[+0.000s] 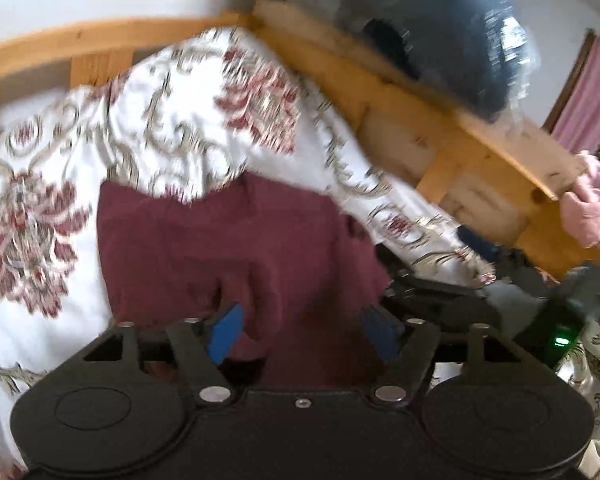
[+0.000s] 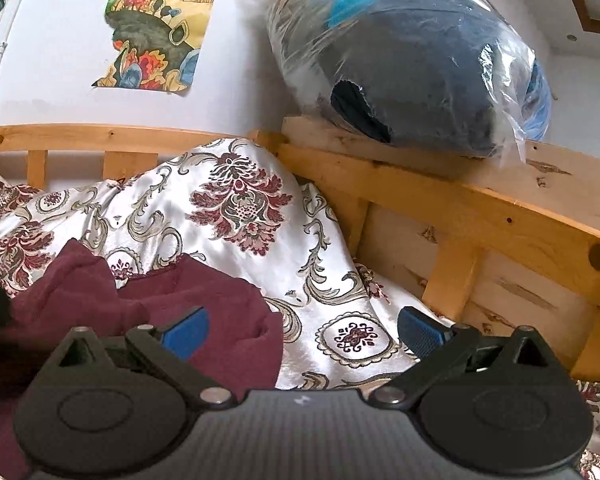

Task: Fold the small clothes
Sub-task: 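Lift the shirt with the left gripper while the right gripper moves toward it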

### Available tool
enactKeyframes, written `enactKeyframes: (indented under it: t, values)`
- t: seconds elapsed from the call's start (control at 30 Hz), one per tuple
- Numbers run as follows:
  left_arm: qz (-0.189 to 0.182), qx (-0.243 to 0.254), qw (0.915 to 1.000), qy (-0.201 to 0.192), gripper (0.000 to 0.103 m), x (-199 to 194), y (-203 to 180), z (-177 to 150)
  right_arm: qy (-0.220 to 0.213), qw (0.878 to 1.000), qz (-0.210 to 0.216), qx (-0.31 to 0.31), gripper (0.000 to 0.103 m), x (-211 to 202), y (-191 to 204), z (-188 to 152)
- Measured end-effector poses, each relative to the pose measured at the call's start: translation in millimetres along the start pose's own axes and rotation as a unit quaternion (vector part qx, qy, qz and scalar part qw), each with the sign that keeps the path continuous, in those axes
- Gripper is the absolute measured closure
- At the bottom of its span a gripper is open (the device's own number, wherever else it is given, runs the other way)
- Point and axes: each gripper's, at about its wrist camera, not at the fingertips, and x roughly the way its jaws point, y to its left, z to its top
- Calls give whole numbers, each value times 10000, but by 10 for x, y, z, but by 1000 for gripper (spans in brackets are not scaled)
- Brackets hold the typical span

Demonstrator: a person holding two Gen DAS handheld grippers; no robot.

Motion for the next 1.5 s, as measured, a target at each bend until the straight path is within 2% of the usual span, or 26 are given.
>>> enactKeyframes:
  t: [0.03,0.1,0.23,0.33,0.47,0.6,0.67,0.73,0.8,0.83,0.87,0.97,1.07,1.2,1.3,1.37,1.43,1.47,1.5]
  values:
    - [21,93,9999,-96,22,-58,-23,-4,1,10000,-48,-33,0,1,5,-4]
    - [145,319,9990,-288,18,-171,-73,-18,12,9999,-109,-72,0,7,15,-12]
    - [580,662,9950,-466,7,-280,-62,-93,-1,10000,-75,-54,0,13,16,-21]
    - [974,971,9895,-454,7,-273,-17,-187,-58,9999,-24,-91,0,2,48,-16]
    - [1244,1399,9820,-244,6,-172,54,-356,-83,9997,106,-180,0,-13,115,-14]
    - [1607,1802,9704,-34,9,-28,123,-546,-92,9983,575,8,0,-33,141,5]
    - [1777,1940,9647,115,16,34,144,-631,-95,9950,973,190,0,-57,153,18]
    - [1735,1945,9652,211,21,67,159,-694,-45,9891,1428,367,1,-74,195,38]
    - [1655,1946,9665,248,28,85,163,-745,95,9812,1854,534,8,-60,259,44]
    - [1646,1988,9658,250,33,95,154,-768,185,9790,1942,598,15,-46,301,40]
    - [1648,2041,9646,252,40,104,136,-795,301,9761,2042,687,23,-20,340,37]
    - [1715,2315,9572,287,55,152,82,-866,588,9659,2350,917,37,61,443,10]
    - [1724,2531,9516,268,62,164,41,-909,799,9615,2454,946,45,199,540,6]
    - [1723,2625,9491,244,68,155,20,-942,1308,9479,2531,1424,48,414,527,-64]
    - [1717,2689,9475,226,71,146,16,-964,1559,9287,2721,1980,62,539,439,-176]
    - [1709,2650,9486,271,71,156,12,-957,1629,9213,2789,2166,75,595,414,-210]
    - [1673,2499,9532,315,72,167,14,-917,1648,9208,2797,2162,85,611,430,-213]
    - [1646,2409,9559,323,74,168,22,-888,1575,9247,2770,2085,92,592,442,-202]
    - [1630,2337,9580,322,75,164,25,-868,1489,9292,2732,1993,94,562,456,-182]
